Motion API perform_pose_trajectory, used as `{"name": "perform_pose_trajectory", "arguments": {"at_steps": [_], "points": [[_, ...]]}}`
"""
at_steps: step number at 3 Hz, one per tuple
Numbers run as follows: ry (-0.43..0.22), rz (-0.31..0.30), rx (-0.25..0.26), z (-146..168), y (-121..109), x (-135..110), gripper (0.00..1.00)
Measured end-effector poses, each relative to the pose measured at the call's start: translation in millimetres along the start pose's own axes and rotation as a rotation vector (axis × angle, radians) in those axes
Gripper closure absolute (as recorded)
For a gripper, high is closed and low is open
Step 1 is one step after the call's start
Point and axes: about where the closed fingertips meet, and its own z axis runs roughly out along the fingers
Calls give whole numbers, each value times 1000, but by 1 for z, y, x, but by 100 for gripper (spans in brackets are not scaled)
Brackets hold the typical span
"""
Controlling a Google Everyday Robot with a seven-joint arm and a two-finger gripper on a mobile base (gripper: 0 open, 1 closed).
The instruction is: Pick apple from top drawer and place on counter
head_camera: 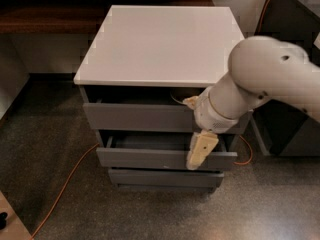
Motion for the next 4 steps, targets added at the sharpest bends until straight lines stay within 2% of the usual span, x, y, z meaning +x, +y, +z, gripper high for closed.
{"name": "perform_pose_trajectory", "arguments": {"at_steps": [1, 2, 4], "points": [[-19, -28, 22, 27, -10, -6, 0], [-4, -68, 63, 65, -55, -13, 0], [-16, -108, 78, 78, -49, -27, 0]]}}
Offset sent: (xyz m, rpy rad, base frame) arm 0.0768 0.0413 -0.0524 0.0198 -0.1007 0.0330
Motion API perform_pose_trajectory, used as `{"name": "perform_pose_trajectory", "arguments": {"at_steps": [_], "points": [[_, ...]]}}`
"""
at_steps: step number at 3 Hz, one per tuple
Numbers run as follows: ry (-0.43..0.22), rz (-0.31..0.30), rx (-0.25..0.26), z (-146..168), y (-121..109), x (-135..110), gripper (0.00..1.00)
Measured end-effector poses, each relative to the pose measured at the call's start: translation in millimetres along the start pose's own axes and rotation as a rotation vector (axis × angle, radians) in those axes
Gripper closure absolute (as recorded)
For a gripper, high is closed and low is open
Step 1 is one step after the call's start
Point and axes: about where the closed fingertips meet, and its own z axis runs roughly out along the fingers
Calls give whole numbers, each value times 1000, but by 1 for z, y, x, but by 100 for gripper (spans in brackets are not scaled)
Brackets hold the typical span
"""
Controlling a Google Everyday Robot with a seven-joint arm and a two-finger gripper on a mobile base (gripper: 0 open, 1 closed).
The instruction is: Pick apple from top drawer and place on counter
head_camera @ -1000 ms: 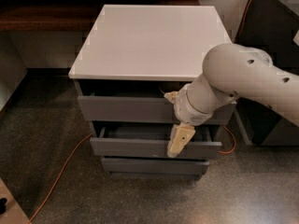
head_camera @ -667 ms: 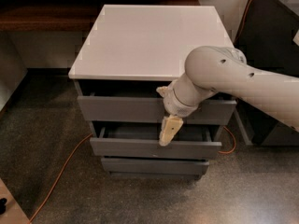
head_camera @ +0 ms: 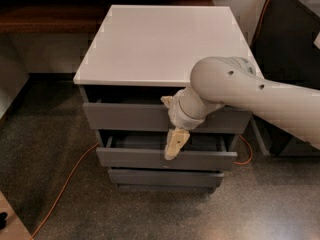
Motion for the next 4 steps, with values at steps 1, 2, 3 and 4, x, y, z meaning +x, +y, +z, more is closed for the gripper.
{"name": "perform_pose_trajectory", "arguments": {"at_steps": [1, 2, 3, 4], "points": [[-39, -39, 18, 29, -10, -17, 0], [-61, -59, 26, 51, -18, -28, 0], [-65, -83, 21, 77, -25, -35, 0], [-60, -100, 11, 101, -35, -39, 0]]}}
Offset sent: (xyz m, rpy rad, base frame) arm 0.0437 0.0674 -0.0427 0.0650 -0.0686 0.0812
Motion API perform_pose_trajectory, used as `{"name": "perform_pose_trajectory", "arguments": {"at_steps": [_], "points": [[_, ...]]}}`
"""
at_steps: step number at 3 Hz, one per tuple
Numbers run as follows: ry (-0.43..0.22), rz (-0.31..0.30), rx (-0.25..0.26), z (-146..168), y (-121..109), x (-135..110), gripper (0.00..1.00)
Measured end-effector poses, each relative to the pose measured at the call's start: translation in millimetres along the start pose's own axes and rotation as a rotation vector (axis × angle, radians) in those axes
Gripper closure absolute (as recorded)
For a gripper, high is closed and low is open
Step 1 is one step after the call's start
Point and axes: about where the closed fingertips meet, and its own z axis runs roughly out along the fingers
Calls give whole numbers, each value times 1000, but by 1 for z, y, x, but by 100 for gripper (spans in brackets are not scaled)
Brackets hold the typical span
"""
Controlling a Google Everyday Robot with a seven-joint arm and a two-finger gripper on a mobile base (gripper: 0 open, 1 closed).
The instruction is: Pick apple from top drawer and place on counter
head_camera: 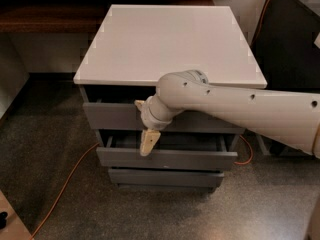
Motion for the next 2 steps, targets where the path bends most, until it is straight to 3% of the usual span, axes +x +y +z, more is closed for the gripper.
{"name": "perform_pose_trajectory", "arguments": {"at_steps": [2], "points": [[25, -26, -2, 45, -38, -1, 1]]}}
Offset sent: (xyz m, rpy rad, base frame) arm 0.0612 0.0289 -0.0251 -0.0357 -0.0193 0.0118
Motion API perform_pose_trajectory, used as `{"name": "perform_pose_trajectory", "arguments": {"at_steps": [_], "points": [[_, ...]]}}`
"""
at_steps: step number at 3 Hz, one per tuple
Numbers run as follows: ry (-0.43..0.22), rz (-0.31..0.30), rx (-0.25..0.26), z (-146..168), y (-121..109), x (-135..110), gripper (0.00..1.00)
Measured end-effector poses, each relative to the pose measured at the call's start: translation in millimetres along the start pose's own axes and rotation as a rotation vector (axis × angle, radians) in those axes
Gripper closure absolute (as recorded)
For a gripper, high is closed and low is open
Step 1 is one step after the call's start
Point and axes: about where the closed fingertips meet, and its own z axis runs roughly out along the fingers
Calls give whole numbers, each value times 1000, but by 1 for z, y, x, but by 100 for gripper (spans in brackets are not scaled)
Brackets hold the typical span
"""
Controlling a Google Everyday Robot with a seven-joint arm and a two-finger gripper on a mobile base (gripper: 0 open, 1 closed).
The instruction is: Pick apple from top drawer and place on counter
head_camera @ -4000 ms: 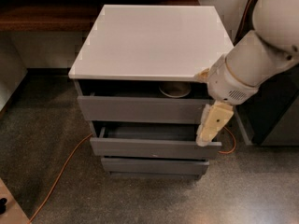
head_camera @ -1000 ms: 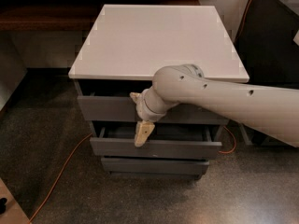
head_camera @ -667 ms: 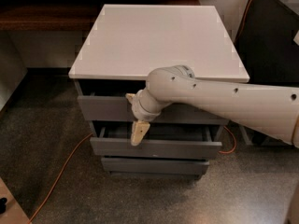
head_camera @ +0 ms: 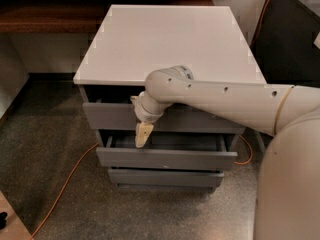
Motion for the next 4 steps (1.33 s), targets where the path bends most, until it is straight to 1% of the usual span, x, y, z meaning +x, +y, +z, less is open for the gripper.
{"name": "perform_pose_trajectory", "arguments": {"at_steps": [1, 2, 3, 4], "points": [[17, 14, 9, 11, -10, -3, 31], [21, 32, 5, 13, -8, -7, 62], [12, 52, -14, 4, 9, -11, 93], [-11, 72, -33, -14, 33, -16, 100]]}}
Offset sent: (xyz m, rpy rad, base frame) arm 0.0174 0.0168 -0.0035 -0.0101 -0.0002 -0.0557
